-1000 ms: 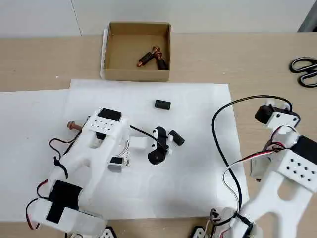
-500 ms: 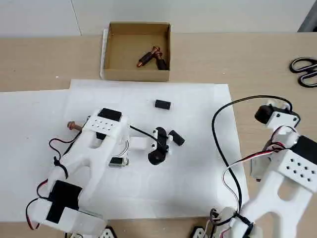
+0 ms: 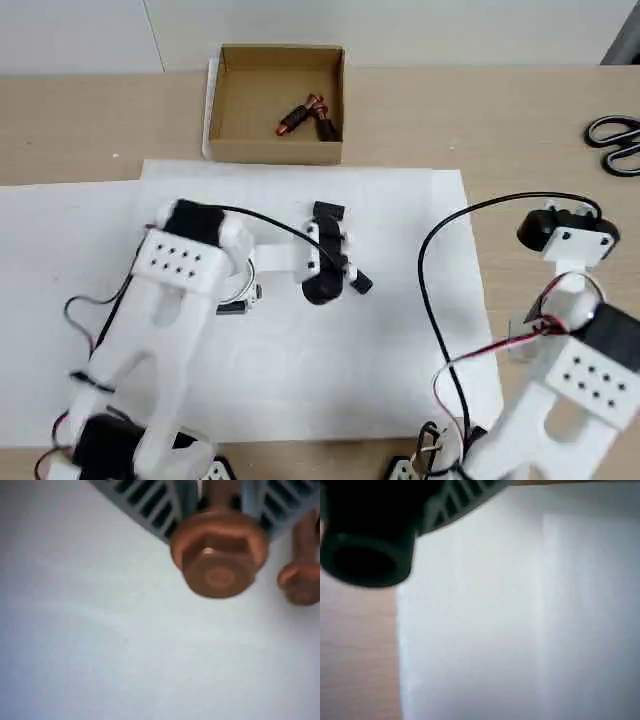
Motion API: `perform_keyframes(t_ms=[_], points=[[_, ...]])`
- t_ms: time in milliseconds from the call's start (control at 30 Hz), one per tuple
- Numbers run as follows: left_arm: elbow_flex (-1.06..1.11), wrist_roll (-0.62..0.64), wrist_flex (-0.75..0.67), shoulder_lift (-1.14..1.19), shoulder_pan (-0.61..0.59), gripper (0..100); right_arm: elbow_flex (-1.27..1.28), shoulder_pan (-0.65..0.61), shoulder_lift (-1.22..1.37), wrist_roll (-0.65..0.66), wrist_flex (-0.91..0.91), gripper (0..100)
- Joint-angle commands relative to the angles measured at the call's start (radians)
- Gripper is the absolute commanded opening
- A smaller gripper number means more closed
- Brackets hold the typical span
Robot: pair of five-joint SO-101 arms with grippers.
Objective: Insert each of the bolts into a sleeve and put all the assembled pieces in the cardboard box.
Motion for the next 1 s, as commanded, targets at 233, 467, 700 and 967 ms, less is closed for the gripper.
perform_keyframes(t_ms=[233,467,700,967], points=[[-0.053,0.313,0.009,-0.292,-0.003,0,-0.009,-0.209,-0.104,-0.012,0.007,0.2],[-0.054,0.509,0.002,-0.405,-0.092,0,-0.005,-0.446,-0.130,-0.150,-0.019,0.3],[-0.051,0.681,-0.106,-0.517,-0.209,0,-0.005,-0.662,-0.134,-0.276,-0.045,0.4],[-0.048,1.026,-0.106,-0.661,-0.209,0,0.044,-0.898,-0.136,-0.301,-0.054,0.4]])
